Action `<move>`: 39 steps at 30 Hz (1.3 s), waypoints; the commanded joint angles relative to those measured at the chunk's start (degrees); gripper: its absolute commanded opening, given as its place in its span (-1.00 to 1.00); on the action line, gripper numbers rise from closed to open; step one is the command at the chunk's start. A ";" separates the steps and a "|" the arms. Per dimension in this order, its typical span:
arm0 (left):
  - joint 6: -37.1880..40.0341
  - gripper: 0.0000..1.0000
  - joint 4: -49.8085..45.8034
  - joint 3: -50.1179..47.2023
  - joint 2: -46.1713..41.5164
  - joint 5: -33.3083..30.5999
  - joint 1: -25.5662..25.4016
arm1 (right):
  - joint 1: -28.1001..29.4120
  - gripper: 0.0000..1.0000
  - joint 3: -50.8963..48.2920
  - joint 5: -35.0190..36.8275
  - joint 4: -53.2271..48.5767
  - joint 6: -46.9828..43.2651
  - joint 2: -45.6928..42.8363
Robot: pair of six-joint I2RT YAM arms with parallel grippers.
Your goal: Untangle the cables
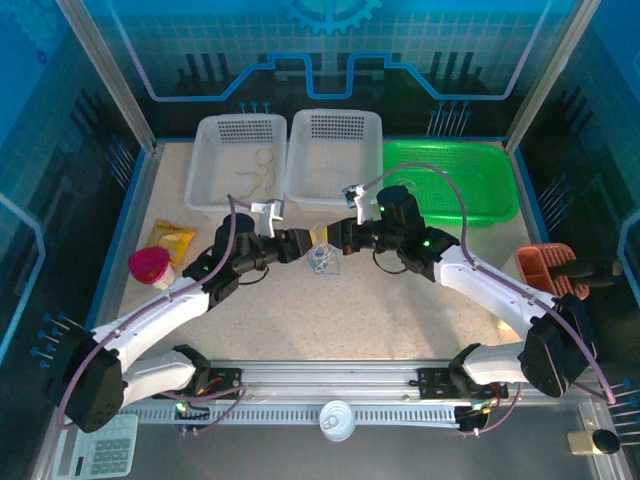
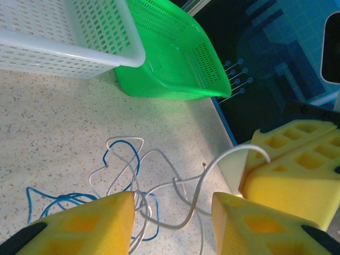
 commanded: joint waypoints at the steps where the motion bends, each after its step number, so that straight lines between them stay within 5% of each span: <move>1: 1.42 -0.14 2.91 2.28 1.38 1.12 -0.58 | -0.56 -1.00 -0.82 -1.62 1.68 0.52 -1.04; 6: 1.68 -0.38 3.53 3.03 3.16 1.37 -1.03 | -0.60 -1.00 -1.54 -1.30 1.69 0.45 -1.23; 12: 3.41 -1.00 -0.15 3.64 2.16 0.28 -1.11 | -2.13 -1.00 -3.50 3.07 -0.47 -1.20 -2.67; 22: 8.52 -1.00 -15.13 12.36 -2.31 0.15 -1.02 | -4.76 -1.00 -8.53 21.04 -7.66 -5.11 -1.67; 31: 0.01 -1.00 -10.41 17.19 1.29 14.96 0.45 | -5.20 -1.00 -9.07 22.79 -7.28 -5.06 2.27; 34: -0.99 -1.00 -9.32 17.42 2.13 15.52 0.36 | -5.19 -1.00 -9.09 21.58 -6.56 -4.93 2.54; 39: 5.43 -0.39 -14.05 15.55 2.07 9.49 0.38 | -5.20 -1.00 -8.96 14.42 -3.78 -6.21 0.91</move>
